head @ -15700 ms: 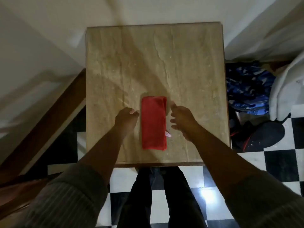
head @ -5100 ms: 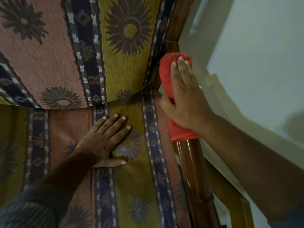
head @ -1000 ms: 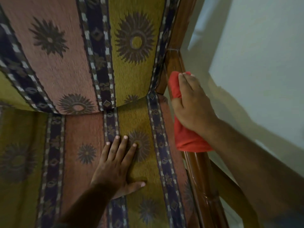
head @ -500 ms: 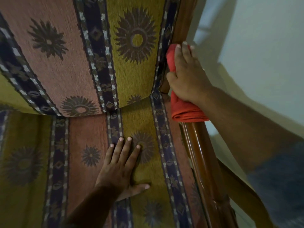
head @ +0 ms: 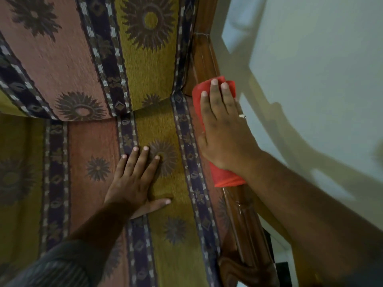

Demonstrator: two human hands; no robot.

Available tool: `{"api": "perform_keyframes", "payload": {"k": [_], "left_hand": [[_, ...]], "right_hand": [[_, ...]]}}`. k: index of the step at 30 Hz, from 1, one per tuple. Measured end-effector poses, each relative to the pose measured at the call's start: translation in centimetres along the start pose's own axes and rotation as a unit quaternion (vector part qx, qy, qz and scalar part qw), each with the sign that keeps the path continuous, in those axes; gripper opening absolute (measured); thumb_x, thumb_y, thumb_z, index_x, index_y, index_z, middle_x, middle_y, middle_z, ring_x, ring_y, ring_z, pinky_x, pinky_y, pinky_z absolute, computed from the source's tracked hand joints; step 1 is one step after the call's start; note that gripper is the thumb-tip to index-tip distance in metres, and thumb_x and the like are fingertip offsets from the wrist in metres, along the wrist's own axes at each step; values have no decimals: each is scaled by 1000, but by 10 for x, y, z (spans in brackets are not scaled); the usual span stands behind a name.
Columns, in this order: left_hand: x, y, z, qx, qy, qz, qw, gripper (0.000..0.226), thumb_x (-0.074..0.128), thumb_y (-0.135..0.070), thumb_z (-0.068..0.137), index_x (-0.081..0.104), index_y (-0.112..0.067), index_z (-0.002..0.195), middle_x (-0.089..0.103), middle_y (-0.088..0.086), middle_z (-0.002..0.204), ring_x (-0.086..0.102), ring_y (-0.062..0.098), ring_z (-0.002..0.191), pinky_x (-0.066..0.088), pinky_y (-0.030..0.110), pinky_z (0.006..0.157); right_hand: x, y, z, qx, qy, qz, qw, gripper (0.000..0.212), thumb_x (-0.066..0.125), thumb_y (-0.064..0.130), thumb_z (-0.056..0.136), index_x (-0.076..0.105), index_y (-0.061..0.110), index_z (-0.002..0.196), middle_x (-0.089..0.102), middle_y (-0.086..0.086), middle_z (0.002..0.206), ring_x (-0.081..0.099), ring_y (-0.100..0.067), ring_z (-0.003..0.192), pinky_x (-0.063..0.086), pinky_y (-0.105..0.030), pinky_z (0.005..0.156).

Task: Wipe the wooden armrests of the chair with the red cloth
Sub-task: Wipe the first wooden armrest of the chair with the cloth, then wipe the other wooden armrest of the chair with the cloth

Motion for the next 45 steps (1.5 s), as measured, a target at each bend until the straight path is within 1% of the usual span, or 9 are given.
{"api": "perform_keyframes", "payload": {"k": [12,18,20,23,25,27,33,38,45], "left_hand": [[-6,-1,0,-12,3,14,1000,122,21,-100,68,4,-21,159,7,16,167,3,38,154,8,57,123],[-21,-4,3,-80,100,-66,990,112,28,-95,72,-5,-30,157,-12,7,167,-13,31,154,-1,51,123],[-43,-18,11,-129,98,-236,958,84,38,-82,84,33,-32,152,24,4,163,19,33,151,25,44,120],[-94,-61,8,-199,-19,-559,804,40,51,-50,98,72,-17,99,66,1,103,64,19,96,49,24,80],[-108,-96,4,-217,2,-635,741,34,53,-39,100,67,-16,79,66,2,79,63,13,69,52,24,65],[-108,-124,-1,-219,23,-666,713,29,55,-31,101,62,-16,77,62,1,69,60,10,57,50,22,53],[-110,-121,-24,-270,-8,-713,647,26,52,-27,102,55,-15,79,51,3,69,49,17,62,47,33,61],[-122,-56,-79,-304,-88,-645,695,23,55,-29,100,64,-14,85,55,0,66,51,17,62,45,36,63],[-175,70,-221,-356,-200,-519,751,19,58,-26,98,61,-24,79,57,-9,67,48,-4,54,38,17,53]], "right_hand": [[17,7,-86,27,-34,26,999,72,42,26,97,8,5,157,1,-19,168,-3,-37,155,22,-57,122],[10,7,-85,36,-69,106,991,66,32,38,103,15,4,156,9,-20,167,6,-38,155,27,-57,121],[1,-3,-90,104,-125,224,961,60,30,37,106,20,5,156,17,-19,165,16,-34,153,24,-41,121],[-3,-33,-104,273,-130,327,895,47,36,34,107,45,6,143,53,-18,141,47,-31,135,37,-25,103],[6,-43,-109,323,-84,332,882,41,36,40,106,64,10,99,63,-11,91,62,-35,98,36,-31,75],[4,-41,-111,326,-88,331,881,48,36,42,106,52,14,71,52,-1,68,54,-27,69,30,-33,62],[-24,-15,-107,298,-176,386,855,24,43,38,104,52,19,93,48,13,75,47,-1,65,33,-19,57],[-23,50,-102,261,-151,453,839,23,44,41,103,59,22,102,53,16,79,51,3,69,34,-10,57],[-33,225,-102,191,-121,568,791,34,46,42,96,61,13,104,64,-2,94,59,-17,88,41,-31,77]]}}
Point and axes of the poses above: each hand's wrist, its own z-axis towards the middle knuckle, its own x-axis out of the palm, y = z × x, the point moved 6 cm from there along z, towards the middle knuckle
